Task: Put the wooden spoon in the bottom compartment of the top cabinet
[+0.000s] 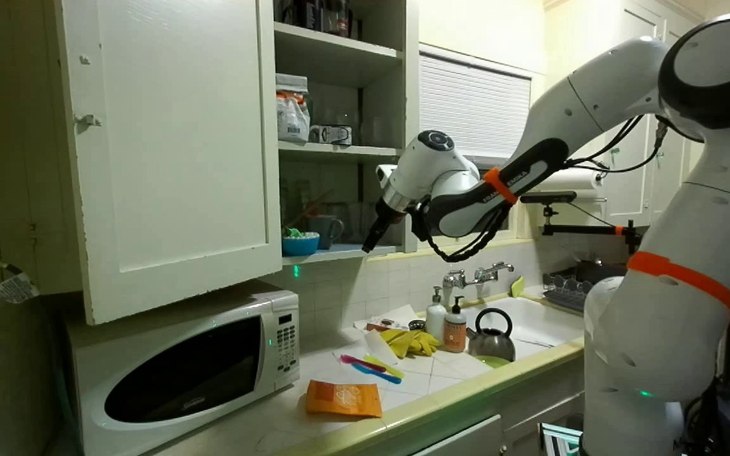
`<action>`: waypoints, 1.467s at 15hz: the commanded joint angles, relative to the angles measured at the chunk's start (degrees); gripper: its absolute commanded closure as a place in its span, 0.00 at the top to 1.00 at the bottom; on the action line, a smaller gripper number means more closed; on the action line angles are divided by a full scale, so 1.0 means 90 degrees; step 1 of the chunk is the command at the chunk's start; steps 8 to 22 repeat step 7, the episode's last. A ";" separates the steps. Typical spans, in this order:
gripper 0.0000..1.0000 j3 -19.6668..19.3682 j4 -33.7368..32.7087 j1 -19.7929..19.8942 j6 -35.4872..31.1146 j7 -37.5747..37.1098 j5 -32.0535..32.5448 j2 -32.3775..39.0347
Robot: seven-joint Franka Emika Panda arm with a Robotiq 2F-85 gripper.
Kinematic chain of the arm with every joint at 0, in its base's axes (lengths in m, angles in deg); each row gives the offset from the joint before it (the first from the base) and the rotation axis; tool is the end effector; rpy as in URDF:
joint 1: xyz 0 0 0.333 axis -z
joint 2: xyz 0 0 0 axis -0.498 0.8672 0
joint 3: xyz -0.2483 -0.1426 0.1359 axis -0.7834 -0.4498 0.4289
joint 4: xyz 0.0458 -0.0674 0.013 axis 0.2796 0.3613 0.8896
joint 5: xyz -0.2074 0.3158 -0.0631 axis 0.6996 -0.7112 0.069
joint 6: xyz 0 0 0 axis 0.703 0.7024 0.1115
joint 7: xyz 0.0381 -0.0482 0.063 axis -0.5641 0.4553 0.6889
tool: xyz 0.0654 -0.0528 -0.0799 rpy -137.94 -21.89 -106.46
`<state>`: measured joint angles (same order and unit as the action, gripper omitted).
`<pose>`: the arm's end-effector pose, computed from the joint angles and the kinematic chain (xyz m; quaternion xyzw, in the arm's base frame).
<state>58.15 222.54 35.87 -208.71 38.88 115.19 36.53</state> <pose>0.3970 -0.1815 0.5138 0.9008 0.0594 0.3193 0.2882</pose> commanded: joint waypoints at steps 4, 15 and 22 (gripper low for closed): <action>1.00 -0.0683 0.0259 -0.1770 0.3144 0.3044 -0.2329 -0.1705; 1.00 0.0032 0.0194 -0.1034 0.3043 0.3389 -0.2967 -0.1380; 1.00 0.0032 0.0194 -0.1034 0.3043 0.3389 -0.2967 -0.1380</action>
